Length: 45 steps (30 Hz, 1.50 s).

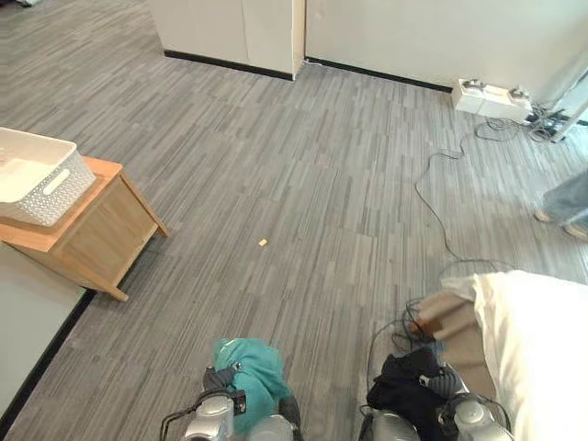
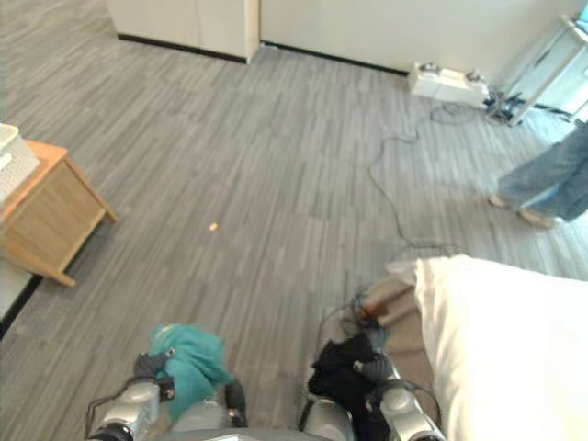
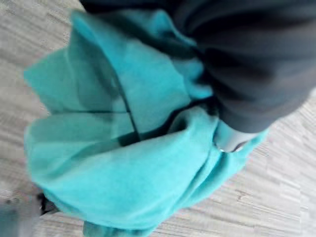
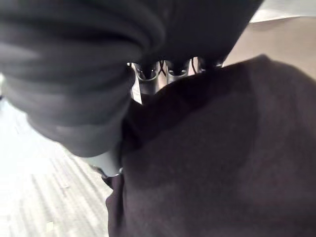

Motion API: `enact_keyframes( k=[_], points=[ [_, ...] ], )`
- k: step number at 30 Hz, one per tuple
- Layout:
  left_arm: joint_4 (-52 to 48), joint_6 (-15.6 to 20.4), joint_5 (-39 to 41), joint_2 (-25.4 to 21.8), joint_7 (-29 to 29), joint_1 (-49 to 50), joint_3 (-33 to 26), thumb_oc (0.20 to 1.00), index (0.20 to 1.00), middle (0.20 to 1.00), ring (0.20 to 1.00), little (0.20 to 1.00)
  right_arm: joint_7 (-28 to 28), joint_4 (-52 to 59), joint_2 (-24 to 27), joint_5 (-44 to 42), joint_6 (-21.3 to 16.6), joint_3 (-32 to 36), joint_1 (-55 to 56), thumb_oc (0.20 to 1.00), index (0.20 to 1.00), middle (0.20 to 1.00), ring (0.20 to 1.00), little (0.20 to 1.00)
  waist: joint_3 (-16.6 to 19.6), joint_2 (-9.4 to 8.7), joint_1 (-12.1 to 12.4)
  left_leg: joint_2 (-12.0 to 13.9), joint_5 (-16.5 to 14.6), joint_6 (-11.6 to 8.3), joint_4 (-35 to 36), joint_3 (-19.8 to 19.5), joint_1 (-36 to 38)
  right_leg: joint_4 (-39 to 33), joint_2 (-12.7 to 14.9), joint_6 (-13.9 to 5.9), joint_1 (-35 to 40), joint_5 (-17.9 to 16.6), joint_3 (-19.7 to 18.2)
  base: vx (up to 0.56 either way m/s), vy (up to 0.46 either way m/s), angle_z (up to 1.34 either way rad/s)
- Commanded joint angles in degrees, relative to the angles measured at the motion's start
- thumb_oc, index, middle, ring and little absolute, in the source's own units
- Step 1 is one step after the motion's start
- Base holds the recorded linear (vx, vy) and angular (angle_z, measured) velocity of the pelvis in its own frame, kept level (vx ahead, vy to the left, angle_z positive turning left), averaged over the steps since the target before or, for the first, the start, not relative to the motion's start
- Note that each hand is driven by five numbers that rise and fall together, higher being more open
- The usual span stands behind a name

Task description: Tidy up the quilt and then pick up the clothes from the bed and put them into the laundry hamper.

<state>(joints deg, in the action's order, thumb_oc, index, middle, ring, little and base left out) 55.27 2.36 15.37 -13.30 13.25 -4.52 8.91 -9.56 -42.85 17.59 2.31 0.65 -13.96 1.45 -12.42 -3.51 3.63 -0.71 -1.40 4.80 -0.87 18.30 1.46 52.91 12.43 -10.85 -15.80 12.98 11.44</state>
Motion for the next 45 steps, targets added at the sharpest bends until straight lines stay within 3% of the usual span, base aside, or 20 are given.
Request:
enact_keyframes(
  k=[1, 3, 7, 8, 9, 11, 12, 15, 16, 18, 19, 23, 25, 26, 28, 31, 34, 36, 40, 45],
  points=[
    [-3.6, 2.7, -3.9, -1.4, 0.6, -3.7, 0.6, 0.200, 0.200, 0.200, 0.200, 0.200, -0.4, 5.6, 2.2, 1.2, -2.6, -0.1, -6.4, 0.200, 0.200, 0.200, 0.200, 0.200, -4.4, 2.42, -2.6, 2.6, -1.8, -4.91, 5.9, -4.3, 6.7, -35.2, -6.9, 1.14, 5.9, -10.0, -2.2, 0.57, -0.237, 1.30],
    [-2.5, 3.1, -5.6, -1.1, 0.6, -4.7, 0.9, 0.200, 0.200, 0.200, 0.200, 0.200, -0.6, 7.5, 3.1, 2.4, -2.5, -0.2, -5.9, 0.200, 0.200, 0.200, 0.200, 0.200, -4.2, 2.49, -4.8, 3.2, -4.3, -6.64, 5.9, -7.2, 9.2, -49.6, -6.4, -0.29, 4.2, -13.8, -8.7, 0.68, -0.295, 1.34],
    [-0.8, 3.8, -5.6, 0.0, 0.9, -4.0, 0.5, 0.200, 0.200, 0.200, 0.200, 0.200, 0.7, 9.5, 3.2, 2.8, -2.5, -1.1, -4.4, 0.200, 0.200, 0.200, 0.200, 0.200, -2.9, 2.33, -6.6, 4.9, -7.2, -8.13, 4.5, -9.2, 15.3, -50.4, -6.6, -1.22, 2.8, -16.1, -14.1, 0.62, -0.285, 0.93],
    [-1.1, 4.3, -3.1, 0.7, 1.1, -2.7, -0.5, 0.200, 0.200, 0.200, 0.200, 0.200, 0.7, 9.2, 2.6, -0.5, -3.5, -0.3, -4.0, 0.200, 0.200, 0.200, 0.200, 0.200, -2.4, 3.44, -6.4, 9.1, -0.7, -9.55, -8.6, -9.3, 12.6, -49.3, -7.4, 0.63, 5.5, -16.2, -11.8, 0.53, -0.336, 0.34],
    [-1.1, 4.3, -3.1, 0.6, 1.1, -2.7, -0.5, 0.200, 0.200, 0.200, 0.200, 0.200, 0.7, 9.2, 2.6, -0.5, -3.5, -0.3, -4.0, 0.200, 0.200, 0.200, 0.200, 0.200, -2.2, 3.35, -6.5, 9.1, -0.6, -9.57, -8.6, -9.3, 12.3, -49.4, -7.4, 0.66, 5.3, -16.4, -11.8, 0.45, -0.460, 0.51],
    [-2.6, 4.7, 1.0, 1.2, 0.7, -1.7, -1.2, 0.200, 0.200, 0.200, 0.200, 0.200, 0.1, 9.8, 3.9, -0.9, -3.5, 0.5, -4.2, 0.200, 0.200, 0.200, 0.200, 0.200, -4.8, 2.19, -4.6, 11.2, 6.7, -8.42, -32.2, -12.2, 0.3, -50.3, -7.4, 4.51, 9.8, -15.5, -9.3, 0.33, -0.567, 0.65],
    [-4.9, 4.8, 1.3, 1.3, 0.4, -0.4, -0.8, 0.200, 0.200, 0.200, 0.200, 0.200, -0.5, 11.1, 5.9, -0.8, -3.6, 1.2, -5.5, 0.200, 0.200, 0.200, 0.200, 0.200, -7.1, 0.71, -1.8, 9.5, 3.9, -6.76, -44.0, -11.9, -8.6, -52.9, -7.0, 6.76, 15.0, -13.8, -6.7, 0.47, -0.544, 0.45],
    [-5.1, 4.5, -0.2, 0.9, 0.4, 0.0, -0.5, 0.200, 0.200, 0.200, 0.200, 0.200, -0.4, 10.9, 6.6, -1.0, -3.5, 1.2, -6.6, 0.200, 0.200, 0.200, 0.200, 0.200, -7.1, 0.29, 0.1, 4.8, 0.9, -7.17, -43.5, -9.9, -14.4, -53.9, -6.7, 6.59, 18.1, -12.4, -6.7, 0.38, -0.179, 0.13],
    [-4.2, 4.4, -0.3, 1.1, 0.3, 0.4, -1.3, 0.200, 0.200, 0.200, 0.200, 0.200, -0.2, 10.4, 7.0, -0.9, -3.5, 1.2, -6.8, 0.200, 0.200, 0.200, 0.200, 0.200, -6.2, 0.57, 1.8, 4.2, 0.6, -7.44, -33.9, -5.4, -15.7, -54.7, -6.9, 6.05, 21.7, -10.5, -5.2, 0.70, -0.113, 0.04],
    [-3.5, 4.4, -0.5, 1.2, 0.1, 0.6, -1.6, 0.200, 0.200, 0.200, 0.200, 0.200, 0.1, 10.2, 6.9, -0.7, -3.4, 1.3, -6.5, 0.200, 0.200, 0.200, 0.200, 0.200, -5.6, 0.81, 1.9, 5.2, 0.9, -7.15, -27.6, -2.8, -14.6, -55.0, -6.7, 5.62, 23.2, -9.3, -4.6, 0.61, -0.033, 0.12],
    [-2.4, 3.9, -2.2, 1.4, -0.3, 1.3, -1.6, 0.200, 0.200, 0.200, 0.200, 0.200, 0.2, 9.5, 7.0, -0.9, -3.8, 2.0, -5.8, 0.200, 0.200, 0.200, 0.200, 0.200, -3.7, 1.45, 1.6, 6.9, 1.6, -8.63, -13.6, 4.6, -13.0, -55.3, -7.0, 4.47, 26.7, -6.1, -1.5, 0.48, 0.019, -0.03],
    [-1.7, 3.0, -3.4, 0.9, -1.1, 2.0, -2.2, 0.200, 0.200, 0.200, 0.200, 0.200, 0.6, 7.9, 6.6, -0.6, -3.7, 2.6, -5.8, 0.200, 0.200, 0.200, 0.200, 0.200, -0.8, 1.75, 1.7, 7.6, 5.0, -8.64, -2.2, 10.6, -10.4, -51.9, -7.7, 3.17, 30.5, -2.6, 2.7, 0.62, 0.056, 0.64],
    [-0.4, 2.4, -3.4, 1.3, -1.2, 2.5, -2.5, 0.200, 0.200, 0.200, 0.200, 0.200, 0.2, 6.8, 5.0, -0.5, -3.9, 2.6, -5.1, 0.200, 0.200, 0.200, 0.200, 0.200, 0.1, 0.68, 2.4, 4.5, 4.1, -6.05, -1.4, 8.2, -8.1, -41.6, -6.5, 0.96, 30.0, -4.8, 3.3, 0.74, 0.224, 0.78],
    [0.0, 2.0, -2.8, 1.2, -1.2, 2.3, -2.6, 0.200, 0.200, 0.200, 0.200, 0.200, 0.5, 6.1, 3.3, -1.2, -3.5, 3.3, -3.4, 0.200, 0.200, 0.200, 0.200, 0.200, -0.3, 0.14, 1.2, 1.4, 2.0, -3.04, 0.4, 6.8, -4.1, -26.1, -3.6, -3.02, 25.6, -13.4, 2.2, 0.57, 0.230, 0.63],
    [-0.6, 2.0, -3.1, 0.4, -0.3, 1.6, -2.8, 0.200, 0.200, 0.200, 0.200, 0.200, 0.7, 7.0, 1.6, -3.1, -3.8, 4.2, -2.2, 0.200, 0.200, 0.200, 0.200, 0.200, -1.2, 1.71, -1.0, 3.1, 2.5, -1.94, 4.2, 5.7, 0.7, -12.5, -4.9, -1.95, 17.2, -17.7, -1.7, 0.52, 0.187, 0.10],
    [-0.1, 2.0, -3.5, 0.0, -0.1, 0.4, -2.3, 0.200, 0.200, 0.200, 0.200, 0.200, 0.7, 6.2, 1.3, -4.5, -3.9, 4.4, -2.3, 0.200, 0.200, 0.200, 0.200, 0.200, -1.9, 2.42, -2.3, 3.4, 1.8, -2.27, 5.9, 2.3, 4.2, -11.5, -5.4, -0.77, 11.4, -14.8, -2.4, 0.55, -0.010, 1.22],
    [0.1, 2.5, -4.6, -0.7, 0.2, -1.0, -0.9, 0.200, 0.200, 0.200, 0.200, 0.200, 1.5, 4.8, 0.9, -7.0, -4.0, 4.6, -1.5, 0.200, 0.200, 0.200, 0.200, 0.200, -2.1, 1.84, -3.5, 3.9, 0.7, -4.50, 5.9, -1.6, 6.3, -27.6, -5.2, 0.65, 9.8, -12.3, -1.6, 0.48, -0.178, 1.20],
    [1.0, 2.7, -6.4, -0.9, 0.3, -2.7, 0.3, 0.200, 0.200, 0.200, 0.200, 0.200, 1.1, 3.0, 1.0, -8.7, -4.0, 5.6, -0.9, 0.200, 0.200, 0.200, 0.200, 0.200, -1.8, 0.38, -5.3, 4.1, -2.2, -7.66, 5.9, -6.3, 8.5, -51.1, -4.8, -0.89, 9.7, -14.9, -6.0, 0.54, -0.311, 1.08],
    [2.8, 3.4, -6.1, -0.6, 0.1, -1.5, -0.8, 0.200, 0.200, 0.200, 0.200, 0.200, 2.0, 1.9, 1.1, -9.6, -4.2, 4.6, -1.1, 0.200, 0.200, 0.200, 0.200, 0.200, -0.6, -0.29, -5.3, 6.1, -5.2, -9.34, 4.6, -9.5, 13.4, -52.7, -4.4, -1.69, 9.1, -17.5, -9.8, 0.59, -0.344, 1.05],
    [2.9, 4.1, -0.9, 0.9, 0.0, 0.3, -2.6, 0.200, 0.200, 0.200, 0.200, 0.200, 1.9, 2.9, 2.9, -10.2, -4.8, 4.4, -3.1, 0.200, 0.200, 0.200, 0.200, 0.200, -2.7, -0.14, -3.7, 11.2, 4.4, -10.09, -27.9, -12.9, 0.7, -51.3, -6.0, 3.80, 15.4, -14.6, -5.9, 0.41, -0.436, 0.66]
  ],
)
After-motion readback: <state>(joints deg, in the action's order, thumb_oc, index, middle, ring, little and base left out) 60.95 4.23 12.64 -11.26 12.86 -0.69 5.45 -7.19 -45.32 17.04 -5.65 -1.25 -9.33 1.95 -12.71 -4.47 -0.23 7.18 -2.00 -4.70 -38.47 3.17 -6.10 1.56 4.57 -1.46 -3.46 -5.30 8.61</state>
